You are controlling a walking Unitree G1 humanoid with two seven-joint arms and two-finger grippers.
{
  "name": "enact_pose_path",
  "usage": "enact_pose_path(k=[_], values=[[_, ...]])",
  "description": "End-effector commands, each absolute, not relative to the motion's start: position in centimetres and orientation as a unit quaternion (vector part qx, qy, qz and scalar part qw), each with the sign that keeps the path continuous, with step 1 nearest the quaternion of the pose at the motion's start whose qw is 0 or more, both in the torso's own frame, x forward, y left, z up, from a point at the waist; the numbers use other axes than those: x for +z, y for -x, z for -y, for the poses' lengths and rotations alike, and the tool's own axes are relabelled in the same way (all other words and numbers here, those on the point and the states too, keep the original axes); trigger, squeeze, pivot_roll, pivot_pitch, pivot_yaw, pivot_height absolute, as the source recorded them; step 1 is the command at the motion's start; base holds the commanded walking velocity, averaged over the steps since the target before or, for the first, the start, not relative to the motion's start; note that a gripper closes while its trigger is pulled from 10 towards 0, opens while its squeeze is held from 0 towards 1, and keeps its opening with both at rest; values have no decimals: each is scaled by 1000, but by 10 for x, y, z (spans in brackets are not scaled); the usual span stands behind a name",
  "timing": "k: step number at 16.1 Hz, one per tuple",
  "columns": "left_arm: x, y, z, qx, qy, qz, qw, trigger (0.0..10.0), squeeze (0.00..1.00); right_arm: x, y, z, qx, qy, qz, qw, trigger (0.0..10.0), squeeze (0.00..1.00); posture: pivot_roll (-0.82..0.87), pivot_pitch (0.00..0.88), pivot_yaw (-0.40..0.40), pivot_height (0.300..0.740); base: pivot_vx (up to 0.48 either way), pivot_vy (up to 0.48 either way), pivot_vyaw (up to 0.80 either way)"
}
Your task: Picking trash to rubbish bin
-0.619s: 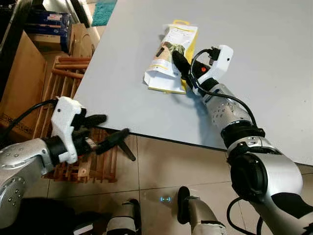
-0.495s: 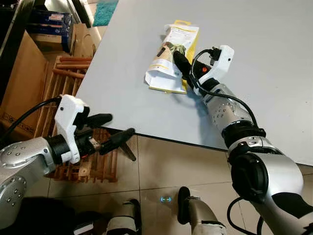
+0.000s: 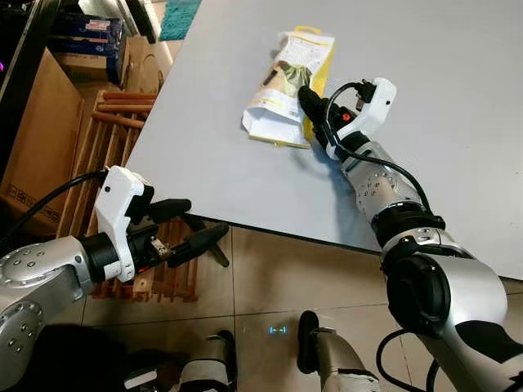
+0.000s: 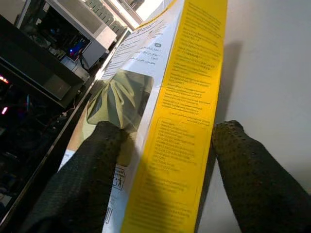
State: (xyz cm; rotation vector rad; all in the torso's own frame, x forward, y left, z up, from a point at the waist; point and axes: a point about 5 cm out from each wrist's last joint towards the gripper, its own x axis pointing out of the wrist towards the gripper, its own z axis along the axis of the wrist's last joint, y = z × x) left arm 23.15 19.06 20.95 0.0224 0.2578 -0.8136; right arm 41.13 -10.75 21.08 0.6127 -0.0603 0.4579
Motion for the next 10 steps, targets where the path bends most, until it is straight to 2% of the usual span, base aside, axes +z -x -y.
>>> enact_pose_path(k=[1, 10], values=[[212, -228, -192, -394, -16, -126, 910, 10000, 0, 163, -400, 95, 213, -314, -70, 922, 0, 0, 369, 391, 88, 740, 0, 0, 0], [213, -227, -194, -386, -22, -129, 913, 10000, 0, 162, -400, 95, 206, -319, -69, 923, 0, 0, 395, 395, 90, 740, 0, 0, 0]])
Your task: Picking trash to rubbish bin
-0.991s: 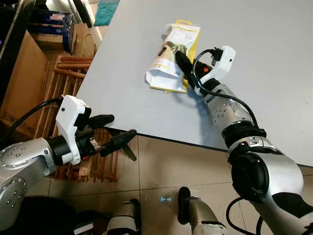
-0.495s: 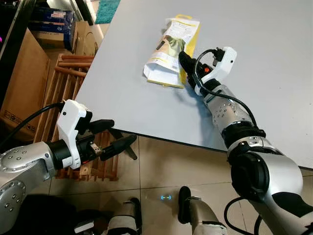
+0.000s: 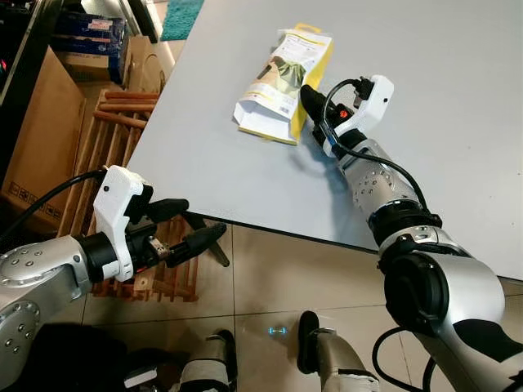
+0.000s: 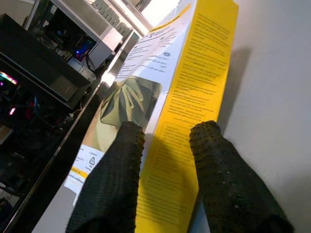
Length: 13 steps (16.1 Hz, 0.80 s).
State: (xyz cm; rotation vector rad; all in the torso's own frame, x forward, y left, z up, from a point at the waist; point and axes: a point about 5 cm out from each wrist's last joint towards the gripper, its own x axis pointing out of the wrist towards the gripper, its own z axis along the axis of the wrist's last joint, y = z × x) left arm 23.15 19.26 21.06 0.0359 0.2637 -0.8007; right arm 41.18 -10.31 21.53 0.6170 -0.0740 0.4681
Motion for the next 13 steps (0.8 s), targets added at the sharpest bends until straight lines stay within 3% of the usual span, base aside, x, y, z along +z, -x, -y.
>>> enact_pose_path(k=[1, 5, 6, 7, 8, 13], values=[[212, -228, -195, -386, -22, -129, 913, 10000, 0, 163, -400, 96, 204, -320, -66, 923, 0, 0, 395, 395, 90, 740, 0, 0, 0], [213, -229, -195, -387, -24, -129, 913, 10000, 0, 164, -401, 102, 195, -314, -60, 927, 0, 0, 392, 390, 96, 740, 0, 0, 0], [213, -230, -194, -387, -25, -128, 913, 10000, 0, 164, -402, 106, 176, -276, -58, 943, 8980, 0, 392, 390, 96, 740, 0, 0, 0], [213, -231, -194, -387, -25, -128, 913, 10000, 0, 163, -402, 107, 168, -266, -59, 948, 8980, 0, 388, 386, 97, 740, 0, 0, 0], [213, -231, -194, -387, -25, -128, 913, 10000, 0, 163, -403, 109, 161, -262, -58, 950, 10000, 1000, 388, 386, 97, 740, 0, 0, 0], [212, -242, -187, -394, -18, -111, 912, 10000, 0, 173, -405, 121, 156, -254, -25, 954, 10000, 1000, 338, 333, 82, 740, 0, 0, 0]])
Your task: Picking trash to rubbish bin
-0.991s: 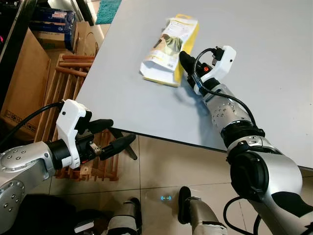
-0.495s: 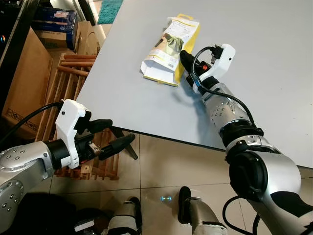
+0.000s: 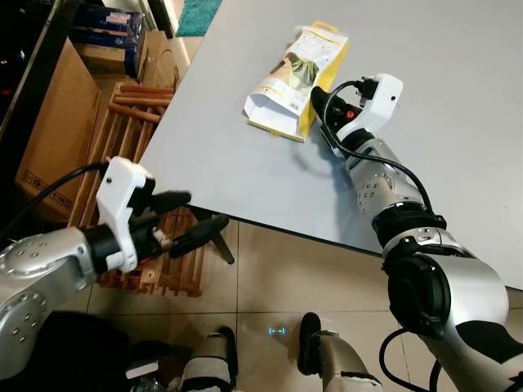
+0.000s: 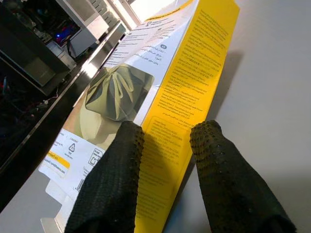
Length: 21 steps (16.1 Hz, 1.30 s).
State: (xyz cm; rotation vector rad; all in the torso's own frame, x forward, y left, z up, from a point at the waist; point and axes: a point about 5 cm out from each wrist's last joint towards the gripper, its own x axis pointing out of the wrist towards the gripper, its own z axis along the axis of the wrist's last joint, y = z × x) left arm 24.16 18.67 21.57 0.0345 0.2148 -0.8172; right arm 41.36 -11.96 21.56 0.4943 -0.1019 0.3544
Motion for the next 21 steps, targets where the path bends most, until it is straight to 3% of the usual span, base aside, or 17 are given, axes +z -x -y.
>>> enact_pose_path(k=[1, 6, 9, 17, 21], values=[[212, -244, -185, -395, -15, -108, 912, 10000, 0, 175, -405, 122, 155, -248, -20, 956, 10000, 1000, 331, 326, 79, 740, 0, 0, 0], [211, -258, -175, -401, -4, -83, 912, 10000, 0, 186, -404, 153, 96, -194, 31, 976, 10000, 1000, 263, 267, 51, 740, 0, 0, 0], [210, -271, -170, -385, 0, -58, 921, 10000, 0, 195, -392, 165, 61, -110, 88, 988, 10000, 1000, 205, 220, 34, 740, 0, 0, 0], [205, -296, -140, -382, 31, -2, 924, 10000, 0, 227, -347, 198, -23, -9, 173, 985, 10000, 1000, 72, 130, 41, 740, 0, 0, 0], [204, -306, -133, -362, 42, 10, 931, 10000, 0, 237, -331, 201, -23, 15, 173, 984, 10000, 1000, 31, 112, 64, 740, 0, 0, 0]])
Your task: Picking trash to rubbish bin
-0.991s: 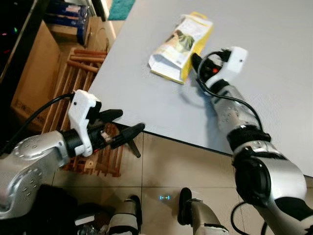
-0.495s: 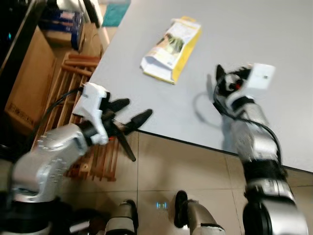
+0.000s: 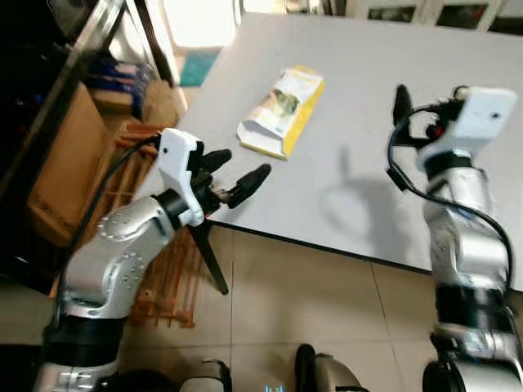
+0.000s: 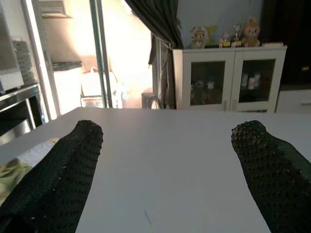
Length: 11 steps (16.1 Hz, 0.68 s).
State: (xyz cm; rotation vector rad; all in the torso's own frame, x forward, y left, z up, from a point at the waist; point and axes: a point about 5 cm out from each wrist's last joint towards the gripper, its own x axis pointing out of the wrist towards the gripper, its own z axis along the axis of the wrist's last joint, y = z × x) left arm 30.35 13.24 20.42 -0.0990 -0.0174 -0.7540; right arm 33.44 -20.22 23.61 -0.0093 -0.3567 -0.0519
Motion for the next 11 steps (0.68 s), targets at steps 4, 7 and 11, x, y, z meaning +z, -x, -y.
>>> enact_pose_path(k=[4, 7, 11], values=[[203, -316, -125, -361, 44, 17, 931, 10000, 0, 235, -325, 198, -14, 26, 152, 988, 10000, 1000, -5, 93, 82, 740, 0, 0, -489], [202, -321, -122, -357, 44, 20, 933, 10000, 0, 240, -324, 194, -19, 18, 161, 987, 10000, 1000, -11, 83, 87, 740, 0, 0, -515], [201, -324, -119, -351, 55, 33, 934, 10000, 0, 243, -321, 181, -13, 7, 162, 987, 10000, 1000, -15, 77, 81, 740, 191, 0, 0]])
